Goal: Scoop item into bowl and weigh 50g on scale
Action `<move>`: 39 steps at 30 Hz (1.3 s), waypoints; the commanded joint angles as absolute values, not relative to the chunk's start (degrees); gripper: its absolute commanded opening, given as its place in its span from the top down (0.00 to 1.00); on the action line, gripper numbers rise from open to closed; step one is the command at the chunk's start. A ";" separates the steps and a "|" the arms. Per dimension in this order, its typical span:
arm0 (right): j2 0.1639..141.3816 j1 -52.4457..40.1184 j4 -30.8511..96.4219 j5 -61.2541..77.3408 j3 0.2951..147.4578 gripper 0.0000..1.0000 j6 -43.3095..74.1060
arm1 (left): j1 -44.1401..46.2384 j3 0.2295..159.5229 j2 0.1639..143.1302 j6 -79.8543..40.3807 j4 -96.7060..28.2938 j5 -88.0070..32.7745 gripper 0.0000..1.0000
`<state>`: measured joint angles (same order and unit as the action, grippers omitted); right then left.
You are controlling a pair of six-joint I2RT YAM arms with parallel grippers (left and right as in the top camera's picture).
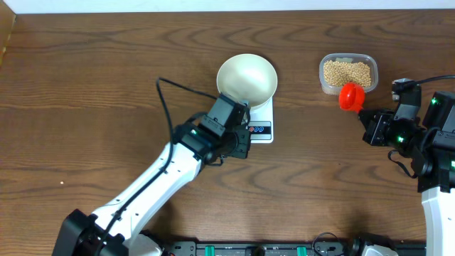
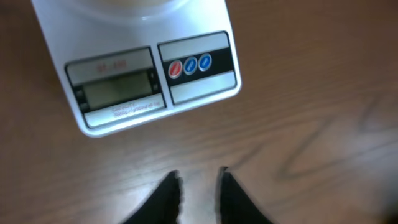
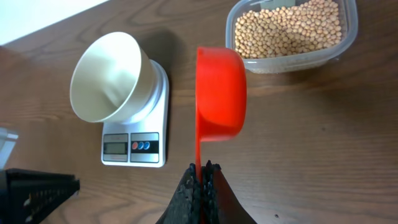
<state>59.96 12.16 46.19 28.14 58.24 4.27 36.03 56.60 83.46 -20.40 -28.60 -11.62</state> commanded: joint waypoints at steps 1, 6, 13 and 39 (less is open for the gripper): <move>59.96 12.38 46.17 26.61 59.57 0.99 2.90 | 37.23 54.48 85.97 -24.21 -24.80 -6.07 0.92; 59.96 12.38 46.15 26.44 59.57 0.99 2.87 | 37.54 54.19 91.55 -28.21 -19.66 -3.55 0.93; 59.96 12.38 46.17 26.22 59.57 0.99 2.87 | 37.58 54.19 97.78 -28.14 -12.95 -3.53 0.93; 59.96 12.38 46.59 25.82 59.55 0.99 2.87 | 37.58 54.19 102.94 -22.52 -2.90 -0.34 0.93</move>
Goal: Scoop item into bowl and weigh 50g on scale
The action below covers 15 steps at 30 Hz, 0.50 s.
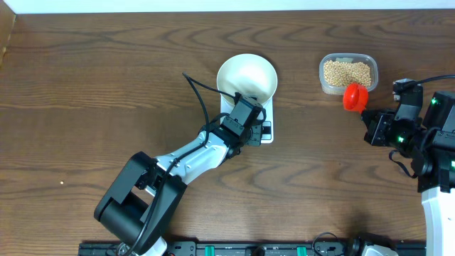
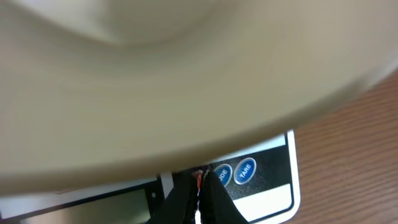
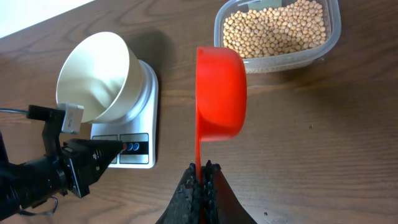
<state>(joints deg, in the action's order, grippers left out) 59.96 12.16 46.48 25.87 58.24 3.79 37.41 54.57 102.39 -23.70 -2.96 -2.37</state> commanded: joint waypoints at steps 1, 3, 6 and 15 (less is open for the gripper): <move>59.96 12.38 46.59 25.80 59.55 0.99 2.87 | 37.58 54.19 102.94 -22.52 -2.90 -0.34 0.93; 59.96 12.38 46.57 25.80 59.55 0.99 2.87 | 37.58 54.19 102.94 -22.52 -2.90 -0.34 0.93; 59.96 12.38 46.57 25.80 59.55 0.99 2.87 | 37.58 54.19 102.98 -22.55 -2.87 -0.34 0.93; 59.96 12.38 46.92 25.78 59.55 0.99 2.63 | 37.58 54.19 103.00 -22.52 -2.83 -0.34 0.93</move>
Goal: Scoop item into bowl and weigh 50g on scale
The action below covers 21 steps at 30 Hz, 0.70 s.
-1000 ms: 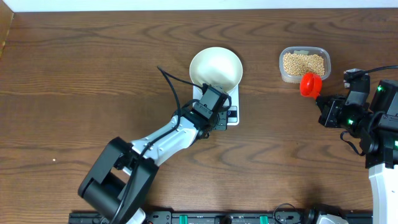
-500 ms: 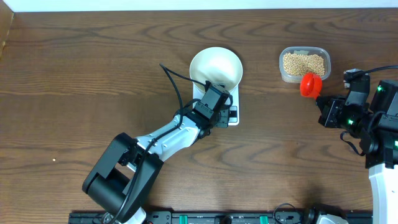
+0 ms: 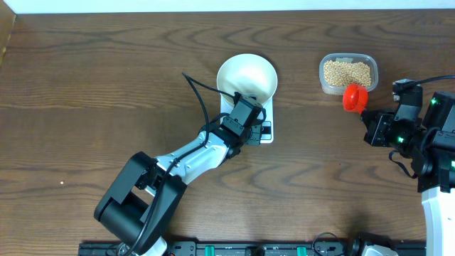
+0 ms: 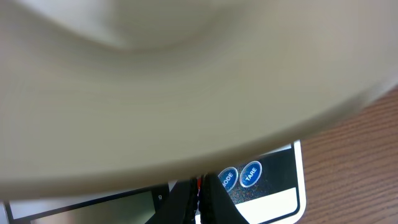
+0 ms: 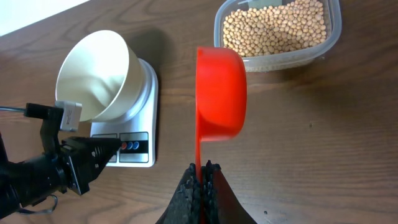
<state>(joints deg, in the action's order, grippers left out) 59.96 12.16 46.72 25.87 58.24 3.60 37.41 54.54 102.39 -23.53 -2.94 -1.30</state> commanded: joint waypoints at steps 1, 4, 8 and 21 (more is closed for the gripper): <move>59.96 12.38 46.94 25.78 59.55 0.99 2.63 | 37.58 54.19 103.00 -22.52 -2.79 -0.34 0.93; 59.96 12.38 46.96 25.76 59.55 0.99 2.46 | 37.58 54.19 103.00 -22.52 -2.46 -0.34 0.93; 59.96 12.38 47.00 25.78 59.55 0.99 2.46 | 37.58 54.19 103.00 -22.52 -2.22 -0.36 0.93; 59.96 12.38 46.96 25.76 59.55 0.99 2.46 | 37.58 54.19 104.62 -22.52 -2.17 -0.36 0.93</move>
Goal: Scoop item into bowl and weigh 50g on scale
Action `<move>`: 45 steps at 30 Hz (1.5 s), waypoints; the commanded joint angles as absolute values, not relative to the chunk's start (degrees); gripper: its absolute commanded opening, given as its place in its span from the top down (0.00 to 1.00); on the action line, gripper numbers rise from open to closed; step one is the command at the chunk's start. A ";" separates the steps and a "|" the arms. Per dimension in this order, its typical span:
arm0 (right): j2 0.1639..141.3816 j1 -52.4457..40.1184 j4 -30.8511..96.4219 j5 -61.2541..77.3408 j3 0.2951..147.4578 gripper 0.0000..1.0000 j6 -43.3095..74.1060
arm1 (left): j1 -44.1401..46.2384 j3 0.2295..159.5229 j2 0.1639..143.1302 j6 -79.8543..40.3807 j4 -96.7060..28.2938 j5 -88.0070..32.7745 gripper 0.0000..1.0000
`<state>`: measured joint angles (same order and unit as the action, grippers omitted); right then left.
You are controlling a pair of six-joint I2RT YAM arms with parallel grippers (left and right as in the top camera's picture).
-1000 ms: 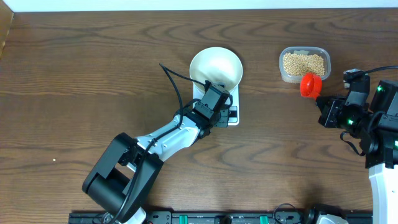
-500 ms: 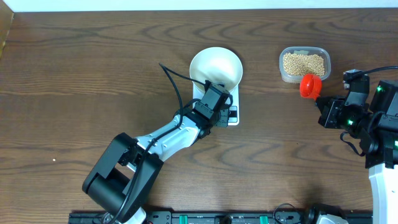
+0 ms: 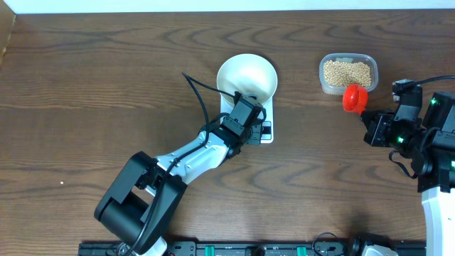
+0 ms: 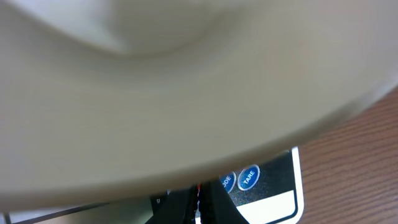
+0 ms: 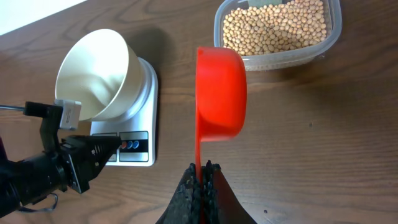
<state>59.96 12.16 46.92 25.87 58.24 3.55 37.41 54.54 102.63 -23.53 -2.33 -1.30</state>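
Note:
A cream bowl (image 3: 247, 77) stands on the white scale (image 3: 264, 131); it looks empty in the right wrist view (image 5: 96, 74). My left gripper (image 4: 198, 188) is shut, its tips on the scale's button panel (image 4: 249, 177) at the red button left of MODE and TARE, under the bowl's rim (image 4: 186, 93). My right gripper (image 5: 201, 167) is shut on the handle of a red scoop (image 5: 221, 93), held in the air near the clear tub of soybeans (image 5: 280, 28). The scoop (image 3: 352, 97) hangs just in front of the tub (image 3: 348, 72).
The dark wooden table (image 3: 106, 85) carries nothing else. The left arm (image 3: 192, 153) reaches diagonally from the front edge to the scale. The right arm's body (image 3: 426, 135) sits at the right edge.
The left wrist view has crept slightly closer under the bowl's rim, tips still on the button panel. The right gripper and scoop have not moved.
At first my left gripper hung slightly apart over the table in front of the scale, and my right held the red scoop near the tub. Then the left gripper was shut with its tips on the scale's buttons, where it stays; the scoop has shifted only slightly.

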 commanded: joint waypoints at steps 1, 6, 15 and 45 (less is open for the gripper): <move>59.96 12.38 46.96 25.76 59.55 0.99 2.46 | 37.58 54.19 105.01 -22.55 -2.20 -0.36 0.93; 59.96 12.38 46.96 25.36 59.55 0.99 2.46 | 37.58 54.19 106.15 -22.55 -1.69 -0.38 0.93; 59.96 12.38 46.98 24.97 59.55 0.99 2.48 | 37.60 54.19 106.15 -22.57 -1.87 -0.43 0.93; 59.96 12.38 47.20 24.97 59.55 0.99 2.48 | 39.88 54.19 106.98 -22.83 -4.19 5.48 0.93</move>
